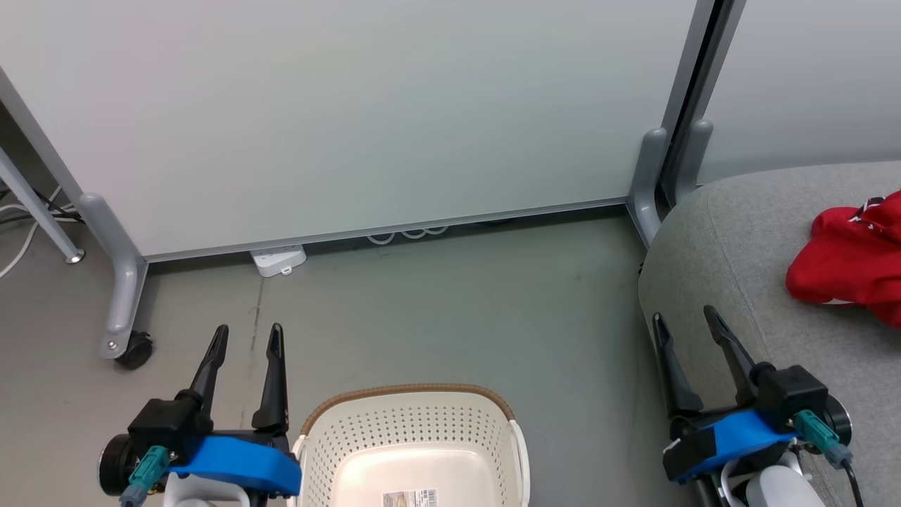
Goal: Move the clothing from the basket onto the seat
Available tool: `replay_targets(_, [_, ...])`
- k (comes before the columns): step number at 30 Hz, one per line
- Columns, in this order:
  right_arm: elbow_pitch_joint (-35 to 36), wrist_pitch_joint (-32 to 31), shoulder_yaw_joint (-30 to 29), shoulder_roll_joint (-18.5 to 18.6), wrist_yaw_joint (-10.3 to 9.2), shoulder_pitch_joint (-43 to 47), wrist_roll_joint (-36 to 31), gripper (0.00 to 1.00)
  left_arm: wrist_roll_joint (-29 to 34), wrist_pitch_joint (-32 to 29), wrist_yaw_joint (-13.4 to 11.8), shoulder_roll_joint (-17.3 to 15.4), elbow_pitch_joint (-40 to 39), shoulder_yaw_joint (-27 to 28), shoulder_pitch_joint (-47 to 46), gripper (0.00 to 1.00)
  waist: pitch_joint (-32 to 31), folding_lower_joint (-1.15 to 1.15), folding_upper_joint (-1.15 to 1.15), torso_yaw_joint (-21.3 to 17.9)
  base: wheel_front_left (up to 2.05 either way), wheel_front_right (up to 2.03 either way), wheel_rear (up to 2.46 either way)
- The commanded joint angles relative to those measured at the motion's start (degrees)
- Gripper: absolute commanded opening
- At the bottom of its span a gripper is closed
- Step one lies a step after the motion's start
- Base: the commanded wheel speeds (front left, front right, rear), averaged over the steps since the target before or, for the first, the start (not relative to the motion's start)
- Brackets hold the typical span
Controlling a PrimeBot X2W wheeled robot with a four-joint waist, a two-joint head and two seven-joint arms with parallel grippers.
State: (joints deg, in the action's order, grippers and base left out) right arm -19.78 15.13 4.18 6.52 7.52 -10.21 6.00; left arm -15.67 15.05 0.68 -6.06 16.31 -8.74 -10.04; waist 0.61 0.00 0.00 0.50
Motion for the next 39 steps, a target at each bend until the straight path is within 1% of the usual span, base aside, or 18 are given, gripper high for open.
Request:
replay_targets(1, [0.3,0.0,-0.2,-0.3,-0.05,1.0,0.0,1.0,0.4,0.2,0.4,0.1,0.1,0.6,0.9,1.0,-0.2,0.0,0.0,0.1,0.0,0.0,0.0])
replay_targets(15, [2.0,0.0,-3.4,-1.7,-0.06,6.0,-0.4,1.0,3.3,0.2,3.5,2.4,0.2,4.1,4.3,1.0,-1.9,0.0,0.0,1.2,0.0,0.0,0.0])
replay_targets(24, [1.2,0.0,-4.0,-2.1,-0.06,7.1,-0.5,1.0,4.2,0.2,4.4,2.9,0.8,4.7,4.9,1.0,-2.5,0.0,0.0,1.4,0.0,0.0,0.0])
replay_targets(31, [0.9,0.0,-4.1,-2.2,-0.06,7.2,-0.7,1.0,4.9,0.2,4.2,3.1,1.0,5.3,5.0,1.0,-2.7,0.0,0.0,1.4,0.0,0.0,0.0])
replay_targets(32, [0.9,0.0,-4.1,-2.0,-0.01,6.5,-0.6,0.0,4.7,0.0,4.3,3.1,0.9,5.0,4.4,0.0,-2.7,0.01,0.0,1.4,0.0,0.0,0.0])
replay_targets(36, [-1.2,-0.2,-4.2,-2.2,0.0,7.3,-0.4,0.0,4.4,-0.4,4.3,3.4,3.0,4.9,5.5,0.0,-2.7,0.01,0.0,1.4,0.0,0.0,0.0])
replay_targets(39, [-1.4,-1.4,-4.8,-2.2,0.0,6.9,2.8,0.0,1.4,-1.6,4.4,3.4,3.4,5.6,5.2,0.0,-2.7,0.01,0.0,1.4,0.0,0.0,0.0])
